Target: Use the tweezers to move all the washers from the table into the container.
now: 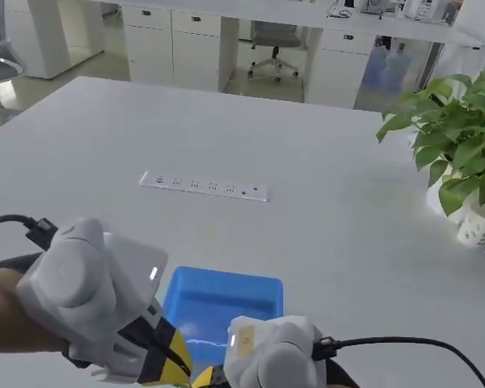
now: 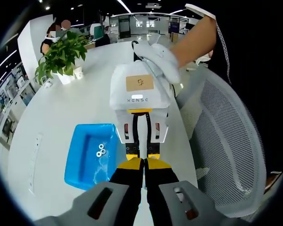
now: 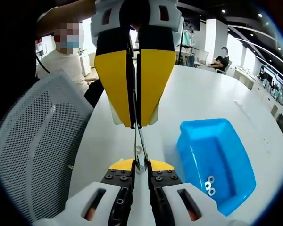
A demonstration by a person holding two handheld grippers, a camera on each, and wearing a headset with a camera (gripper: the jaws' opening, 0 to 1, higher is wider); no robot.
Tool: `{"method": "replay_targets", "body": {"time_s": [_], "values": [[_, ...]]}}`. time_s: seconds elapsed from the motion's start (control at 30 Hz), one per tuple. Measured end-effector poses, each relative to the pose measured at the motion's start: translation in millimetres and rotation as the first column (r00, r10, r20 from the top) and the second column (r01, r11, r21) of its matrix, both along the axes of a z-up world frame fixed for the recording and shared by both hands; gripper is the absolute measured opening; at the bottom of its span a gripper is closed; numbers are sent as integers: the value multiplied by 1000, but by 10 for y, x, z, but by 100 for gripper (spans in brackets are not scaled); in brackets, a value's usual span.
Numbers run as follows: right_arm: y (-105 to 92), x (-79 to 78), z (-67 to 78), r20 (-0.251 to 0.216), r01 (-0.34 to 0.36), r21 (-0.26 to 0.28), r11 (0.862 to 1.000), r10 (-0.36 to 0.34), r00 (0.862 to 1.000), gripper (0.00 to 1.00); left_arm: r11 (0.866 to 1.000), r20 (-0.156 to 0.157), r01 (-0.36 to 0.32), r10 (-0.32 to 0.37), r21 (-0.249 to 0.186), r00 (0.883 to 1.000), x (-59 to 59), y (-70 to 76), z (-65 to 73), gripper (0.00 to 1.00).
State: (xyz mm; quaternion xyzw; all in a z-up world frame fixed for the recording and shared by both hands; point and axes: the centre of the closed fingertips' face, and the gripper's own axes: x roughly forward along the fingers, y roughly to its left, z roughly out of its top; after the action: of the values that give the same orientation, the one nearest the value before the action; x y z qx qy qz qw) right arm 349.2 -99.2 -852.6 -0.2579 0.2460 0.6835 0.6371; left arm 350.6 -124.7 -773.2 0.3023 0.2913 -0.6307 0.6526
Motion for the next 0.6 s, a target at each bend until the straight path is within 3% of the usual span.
{"method": "replay_targets", "body": {"time_s": [0.6], "values": [[67,-83,-82,-23,-8,4,1000,9,1000,12,1000,-14,-7,7,12,1000,-65,67,-84,4]]}}
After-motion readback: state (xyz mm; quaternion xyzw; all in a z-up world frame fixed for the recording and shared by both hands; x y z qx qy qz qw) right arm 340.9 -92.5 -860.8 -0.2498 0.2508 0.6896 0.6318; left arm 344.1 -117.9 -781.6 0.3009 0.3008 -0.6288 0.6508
